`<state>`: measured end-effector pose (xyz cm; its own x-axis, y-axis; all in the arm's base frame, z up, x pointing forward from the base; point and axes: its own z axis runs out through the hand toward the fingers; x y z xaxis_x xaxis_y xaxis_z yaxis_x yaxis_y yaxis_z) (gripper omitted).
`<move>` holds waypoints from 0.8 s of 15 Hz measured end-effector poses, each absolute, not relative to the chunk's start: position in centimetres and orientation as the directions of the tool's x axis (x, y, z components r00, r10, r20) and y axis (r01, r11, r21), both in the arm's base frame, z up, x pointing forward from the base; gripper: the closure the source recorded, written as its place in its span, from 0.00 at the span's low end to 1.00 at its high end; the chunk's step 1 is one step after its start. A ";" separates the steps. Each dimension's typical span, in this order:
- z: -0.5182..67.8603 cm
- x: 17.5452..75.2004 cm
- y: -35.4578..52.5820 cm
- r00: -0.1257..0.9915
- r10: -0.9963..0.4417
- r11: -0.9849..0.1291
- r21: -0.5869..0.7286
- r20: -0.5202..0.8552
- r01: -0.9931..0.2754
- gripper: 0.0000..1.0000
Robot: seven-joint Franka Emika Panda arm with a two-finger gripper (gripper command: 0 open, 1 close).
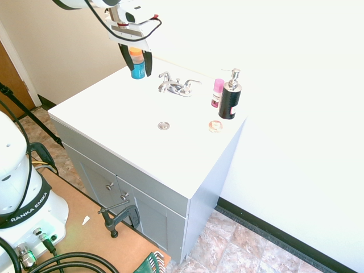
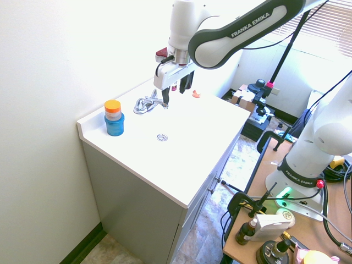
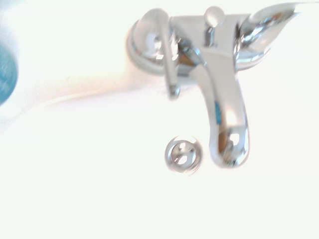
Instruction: Turn off the hot water
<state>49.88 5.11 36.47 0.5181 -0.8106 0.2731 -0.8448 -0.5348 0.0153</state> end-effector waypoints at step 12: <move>31.4 58.2 4.4 0.450 -0.791 -0.458 0.087 0.413 -0.885 0.00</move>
